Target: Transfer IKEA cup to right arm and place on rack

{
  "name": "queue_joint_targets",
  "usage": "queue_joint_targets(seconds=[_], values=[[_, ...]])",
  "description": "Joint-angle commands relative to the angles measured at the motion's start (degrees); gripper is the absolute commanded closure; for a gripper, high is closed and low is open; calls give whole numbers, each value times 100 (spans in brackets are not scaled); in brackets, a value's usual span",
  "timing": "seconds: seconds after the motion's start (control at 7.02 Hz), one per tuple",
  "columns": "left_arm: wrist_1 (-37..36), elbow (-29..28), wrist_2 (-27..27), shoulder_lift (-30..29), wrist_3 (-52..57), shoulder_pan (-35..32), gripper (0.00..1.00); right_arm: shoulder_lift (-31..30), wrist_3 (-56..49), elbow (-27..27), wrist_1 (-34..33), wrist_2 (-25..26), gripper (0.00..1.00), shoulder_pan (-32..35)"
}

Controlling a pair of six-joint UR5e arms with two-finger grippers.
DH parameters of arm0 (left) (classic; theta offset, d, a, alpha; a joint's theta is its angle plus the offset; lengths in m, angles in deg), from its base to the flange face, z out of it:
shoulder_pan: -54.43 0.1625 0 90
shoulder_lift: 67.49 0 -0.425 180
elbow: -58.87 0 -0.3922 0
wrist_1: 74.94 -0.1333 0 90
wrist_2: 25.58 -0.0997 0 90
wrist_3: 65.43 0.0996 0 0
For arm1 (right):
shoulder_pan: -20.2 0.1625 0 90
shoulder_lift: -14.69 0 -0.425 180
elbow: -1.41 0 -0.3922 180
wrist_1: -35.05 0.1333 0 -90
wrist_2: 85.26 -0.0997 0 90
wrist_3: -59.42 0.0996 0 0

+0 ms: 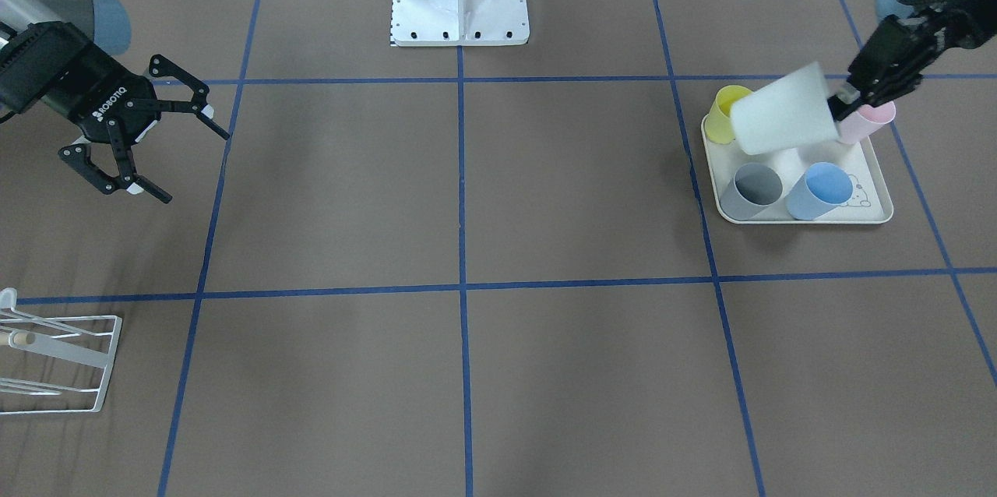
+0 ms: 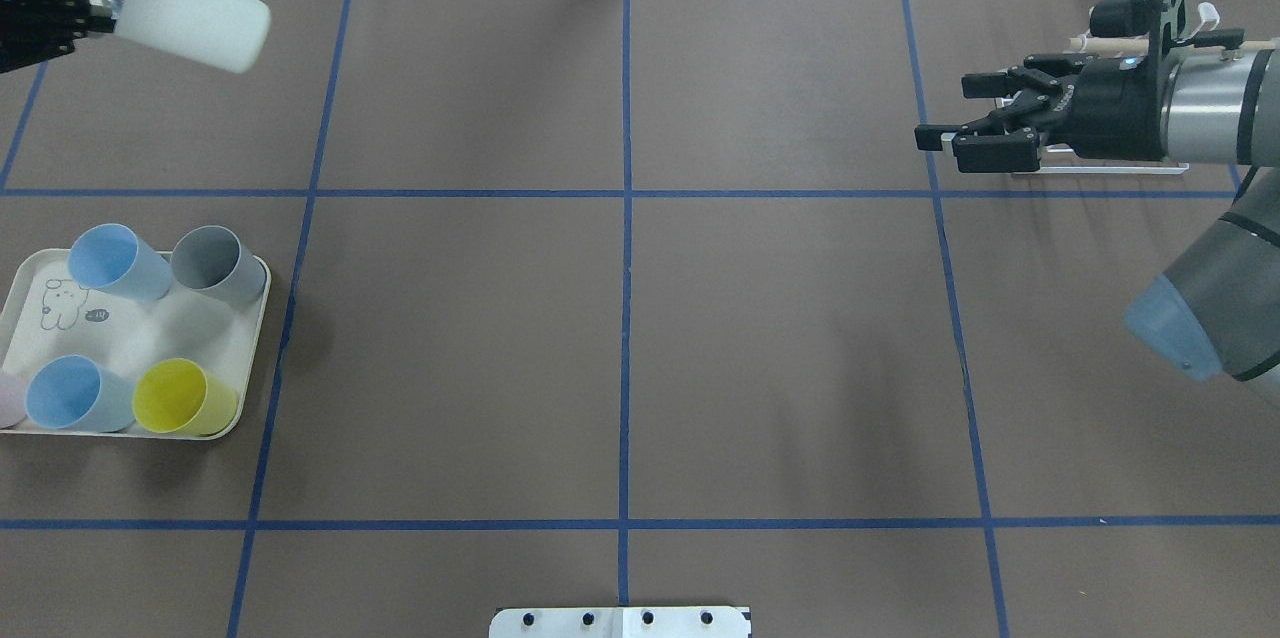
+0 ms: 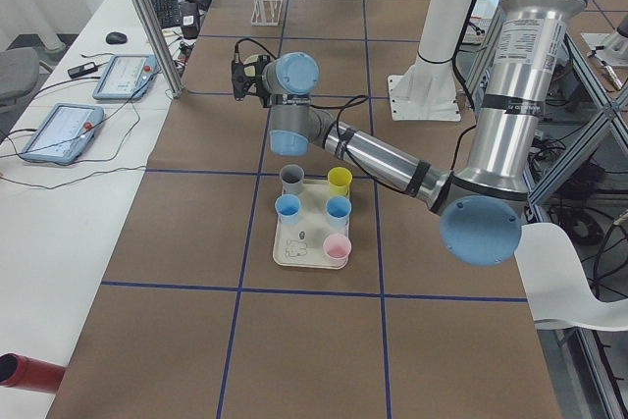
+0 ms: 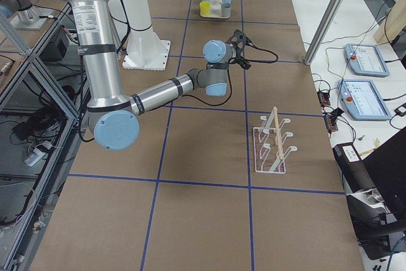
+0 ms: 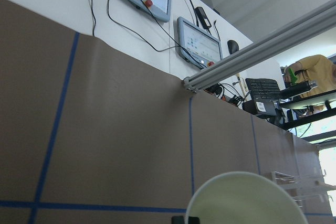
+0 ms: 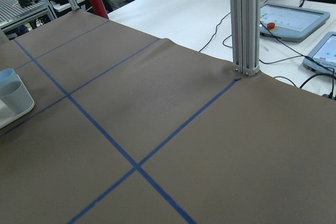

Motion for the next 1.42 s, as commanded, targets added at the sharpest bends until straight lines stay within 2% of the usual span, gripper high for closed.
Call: queue_joint_targets(seconds=[0.0, 0.14, 0.28, 0.43, 0.57, 0.85, 1.28], values=[[-17, 71, -83, -728, -1683, 689, 100, 130, -415, -20, -3, 819, 3, -378], [-51, 70, -396, -957, -2020, 1066, 100, 226, -1594, -37, 5, 1170, 6, -599], [-69, 70, -974, -1073, -2162, 1549, 100, 479, -1806, -72, 14, 1444, 1, -836], [-122, 44, -1415, -1178, -2285, 1971, 100, 847, -1834, -55, -3, 1803, 1, -1195], [-383, 44, -1654, -1379, -2409, 2123, 100, 920, -1965, -46, -3, 2311, 1, -1634], [-632, -104, -1989, -1583, -2428, 2387, 100, 1131, -2526, -54, -3, 2422, 2, -2067], [-632, -132, -2095, -1663, -2384, 2642, 100, 1413, -2537, -37, -3, 2431, 2, -2279]])
